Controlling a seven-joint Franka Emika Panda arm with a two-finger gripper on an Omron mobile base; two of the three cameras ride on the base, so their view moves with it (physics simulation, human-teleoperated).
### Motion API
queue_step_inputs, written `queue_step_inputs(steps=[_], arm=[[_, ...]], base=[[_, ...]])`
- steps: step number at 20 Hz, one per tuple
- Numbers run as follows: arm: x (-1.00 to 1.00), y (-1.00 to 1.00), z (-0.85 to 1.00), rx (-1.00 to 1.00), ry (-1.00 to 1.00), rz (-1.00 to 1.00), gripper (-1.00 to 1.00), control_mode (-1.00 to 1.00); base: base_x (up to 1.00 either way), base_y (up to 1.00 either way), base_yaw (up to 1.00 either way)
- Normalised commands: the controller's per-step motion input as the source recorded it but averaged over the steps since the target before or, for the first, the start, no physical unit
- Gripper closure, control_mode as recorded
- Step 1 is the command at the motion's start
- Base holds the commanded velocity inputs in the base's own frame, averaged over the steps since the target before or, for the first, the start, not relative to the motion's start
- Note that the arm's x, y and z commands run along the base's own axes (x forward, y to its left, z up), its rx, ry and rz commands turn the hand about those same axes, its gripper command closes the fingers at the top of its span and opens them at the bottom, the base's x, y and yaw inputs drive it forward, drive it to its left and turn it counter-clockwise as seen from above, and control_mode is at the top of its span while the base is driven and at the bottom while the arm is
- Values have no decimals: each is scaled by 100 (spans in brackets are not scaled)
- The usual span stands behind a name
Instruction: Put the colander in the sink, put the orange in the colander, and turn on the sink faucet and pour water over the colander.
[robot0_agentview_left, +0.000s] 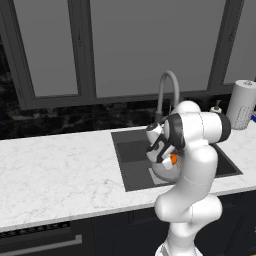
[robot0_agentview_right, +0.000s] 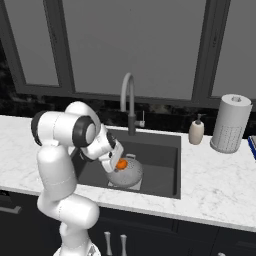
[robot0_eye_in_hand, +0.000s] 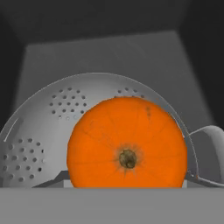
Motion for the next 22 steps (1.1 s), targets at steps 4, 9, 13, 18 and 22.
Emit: queue_step_inputs(steps=[4, 9, 13, 18, 22], arm=[[1, 0, -65, -6, 0, 0, 100, -100], [0, 0, -69, -6, 0, 0, 100, -100], [0, 0, -61, -1, 0, 0, 100, -100], [0, 0, -49, 0, 0, 0, 100, -100], [-10, 0, -19, 0, -8, 0, -100, -100]], base=[[0, 0, 0], [0, 0, 0], [0, 0, 0], [0, 0, 0], [0, 0, 0]])
